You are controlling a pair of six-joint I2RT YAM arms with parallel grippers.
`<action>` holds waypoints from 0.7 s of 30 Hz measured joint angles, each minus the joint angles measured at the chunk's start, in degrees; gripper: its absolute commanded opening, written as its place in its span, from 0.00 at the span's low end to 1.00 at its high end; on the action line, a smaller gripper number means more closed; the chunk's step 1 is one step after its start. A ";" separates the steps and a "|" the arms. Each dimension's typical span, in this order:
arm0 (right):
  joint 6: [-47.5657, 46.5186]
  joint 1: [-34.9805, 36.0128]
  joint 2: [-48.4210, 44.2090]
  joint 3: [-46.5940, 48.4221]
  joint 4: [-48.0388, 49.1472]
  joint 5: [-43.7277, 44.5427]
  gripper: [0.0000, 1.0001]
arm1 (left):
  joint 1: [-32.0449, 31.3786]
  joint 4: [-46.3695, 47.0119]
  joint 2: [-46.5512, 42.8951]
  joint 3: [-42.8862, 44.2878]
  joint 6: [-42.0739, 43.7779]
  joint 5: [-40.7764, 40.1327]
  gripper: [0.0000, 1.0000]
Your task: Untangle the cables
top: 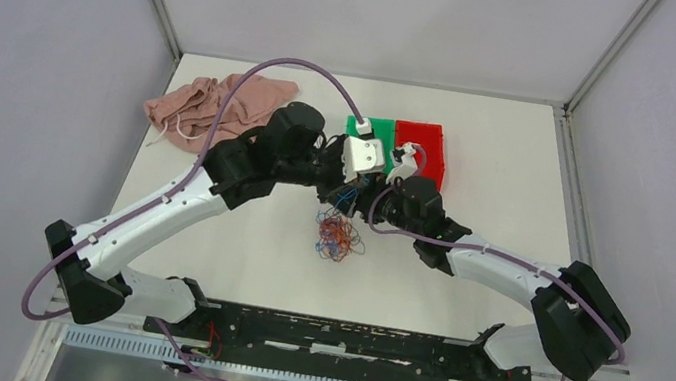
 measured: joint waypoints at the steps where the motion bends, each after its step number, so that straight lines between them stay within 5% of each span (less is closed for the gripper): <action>1: 0.07 0.07 0.28 0.00 0.22 0.35 0.83 | 0.00 0.00 0.00 0.42 -0.35 0.31 0.03; 21: 0.39 1.22 6.12 -5.22 3.58 7.72 0.80 | -0.04 -1.64 1.20 22.62 -2.16 2.97 0.03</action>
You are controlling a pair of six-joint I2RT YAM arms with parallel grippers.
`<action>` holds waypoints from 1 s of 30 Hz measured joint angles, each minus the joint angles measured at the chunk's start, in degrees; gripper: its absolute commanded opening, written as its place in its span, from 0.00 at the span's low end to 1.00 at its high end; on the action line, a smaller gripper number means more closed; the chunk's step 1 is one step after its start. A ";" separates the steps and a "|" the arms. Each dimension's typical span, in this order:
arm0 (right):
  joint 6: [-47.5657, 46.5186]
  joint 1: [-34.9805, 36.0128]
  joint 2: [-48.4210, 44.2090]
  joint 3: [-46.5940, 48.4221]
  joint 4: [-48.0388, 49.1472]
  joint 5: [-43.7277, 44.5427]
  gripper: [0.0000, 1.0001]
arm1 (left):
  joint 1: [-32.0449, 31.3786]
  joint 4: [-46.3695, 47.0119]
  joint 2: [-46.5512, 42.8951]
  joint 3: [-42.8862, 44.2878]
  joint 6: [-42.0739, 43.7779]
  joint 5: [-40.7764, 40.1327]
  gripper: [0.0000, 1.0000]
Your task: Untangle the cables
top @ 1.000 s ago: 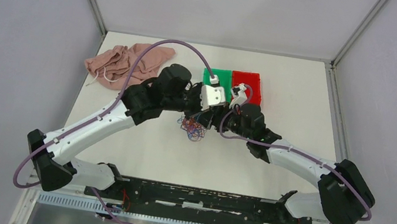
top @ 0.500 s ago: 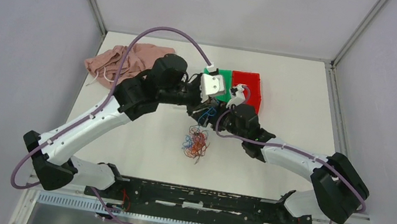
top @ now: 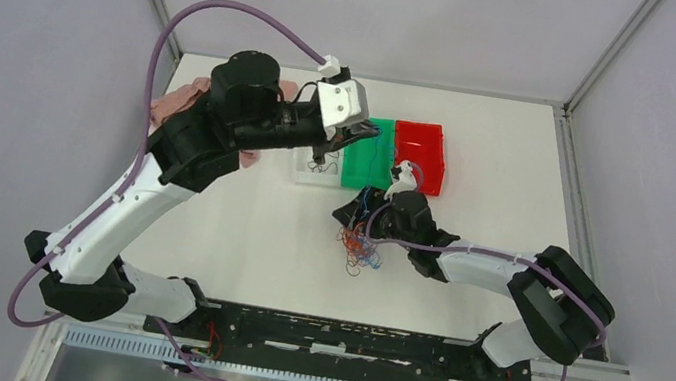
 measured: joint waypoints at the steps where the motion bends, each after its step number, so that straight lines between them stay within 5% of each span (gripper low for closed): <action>1: -0.07 0.04 0.00 -0.17 0.00 0.33 0.80 | 0.00 -0.04 0.11 0.76 0.02 0.00 0.03; 14: -0.70 0.20 1.53 -3.13 0.09 4.00 0.79 | 0.00 5.42 1.40 11.50 5.20 -6.47 0.03; 30: -1.77 0.20 1.90 -3.43 -1.11 6.10 0.84 | -0.04 31.12 0.63 13.94 18.99 -17.05 0.03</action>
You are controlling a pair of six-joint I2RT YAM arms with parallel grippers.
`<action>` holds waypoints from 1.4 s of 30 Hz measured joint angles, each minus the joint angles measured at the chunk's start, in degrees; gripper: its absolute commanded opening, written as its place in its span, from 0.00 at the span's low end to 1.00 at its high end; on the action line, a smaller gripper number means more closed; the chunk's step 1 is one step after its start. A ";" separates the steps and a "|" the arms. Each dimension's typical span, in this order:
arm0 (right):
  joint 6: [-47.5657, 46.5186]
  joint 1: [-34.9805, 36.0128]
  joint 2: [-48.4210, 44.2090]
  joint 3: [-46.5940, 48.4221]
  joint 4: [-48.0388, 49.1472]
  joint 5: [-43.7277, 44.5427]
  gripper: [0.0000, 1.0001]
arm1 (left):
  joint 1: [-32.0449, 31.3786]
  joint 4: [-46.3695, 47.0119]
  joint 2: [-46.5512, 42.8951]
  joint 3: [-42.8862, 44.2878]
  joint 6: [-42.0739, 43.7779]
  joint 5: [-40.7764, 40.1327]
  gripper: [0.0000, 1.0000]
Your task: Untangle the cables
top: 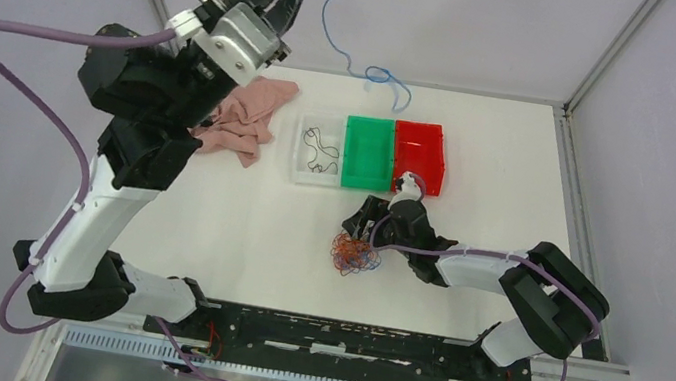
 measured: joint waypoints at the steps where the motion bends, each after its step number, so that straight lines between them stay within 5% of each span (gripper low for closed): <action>1: -0.15 0.02 0.00 0.00 -0.46 0.13 0.84 | 0.00 1.46 -0.31 0.04 0.52 -0.35 0.03; 11: -2.10 0.02 -4.07 0.81 -7.13 1.33 0.90 | 0.00 5.05 -2.86 0.74 2.40 -1.36 0.03; 24: -9.25 -1.11 -18.60 12.57 -22.14 5.64 0.99 | 0.00 -1.14 -6.38 -16.00 -0.11 -0.70 0.03; 33: -11.45 -6.03 -19.85 17.84 -26.86 5.40 0.98 | 0.00 -1.79 -6.49 -28.48 -2.25 -0.70 0.03; 42: -11.72 -10.19 -19.61 18.47 -31.08 6.86 0.96 | 0.00 -0.09 -0.33 -30.40 -2.60 -2.49 0.03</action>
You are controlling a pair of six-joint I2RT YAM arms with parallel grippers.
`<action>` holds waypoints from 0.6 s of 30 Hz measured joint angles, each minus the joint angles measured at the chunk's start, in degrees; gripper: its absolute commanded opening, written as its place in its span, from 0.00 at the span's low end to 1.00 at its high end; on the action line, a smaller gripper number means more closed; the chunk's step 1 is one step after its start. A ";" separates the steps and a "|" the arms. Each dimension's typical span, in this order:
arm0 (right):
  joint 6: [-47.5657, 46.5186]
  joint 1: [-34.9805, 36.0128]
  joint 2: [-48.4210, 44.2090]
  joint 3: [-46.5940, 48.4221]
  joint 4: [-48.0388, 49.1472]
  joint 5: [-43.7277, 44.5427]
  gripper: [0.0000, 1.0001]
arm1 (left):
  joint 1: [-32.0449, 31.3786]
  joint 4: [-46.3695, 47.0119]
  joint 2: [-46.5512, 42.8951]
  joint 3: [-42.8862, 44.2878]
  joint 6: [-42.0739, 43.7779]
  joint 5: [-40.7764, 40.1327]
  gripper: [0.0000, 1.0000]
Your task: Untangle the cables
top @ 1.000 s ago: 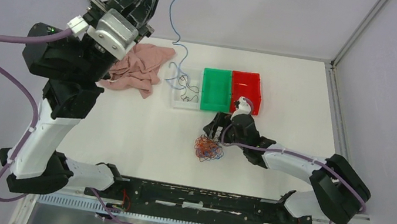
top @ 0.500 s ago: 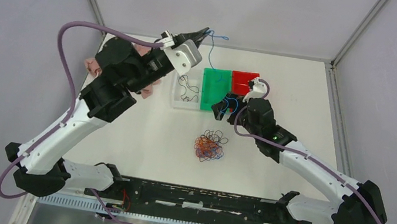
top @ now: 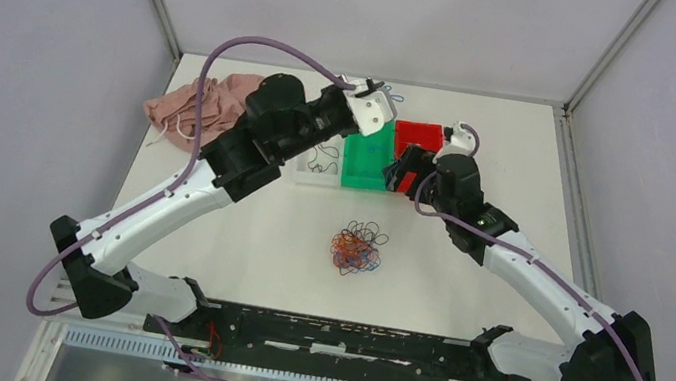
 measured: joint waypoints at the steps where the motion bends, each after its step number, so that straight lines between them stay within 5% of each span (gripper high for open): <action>1: 0.02 -0.44 0.13 -0.09 -0.63 0.24 0.96 | 0.00 0.15 0.81 0.00 0.00 -0.52 0.03; 18: 5.88 -7.06 0.48 -2.69 -11.34 12.33 0.98 | 6.12 0.76 16.65 3.17 -0.11 -10.88 0.03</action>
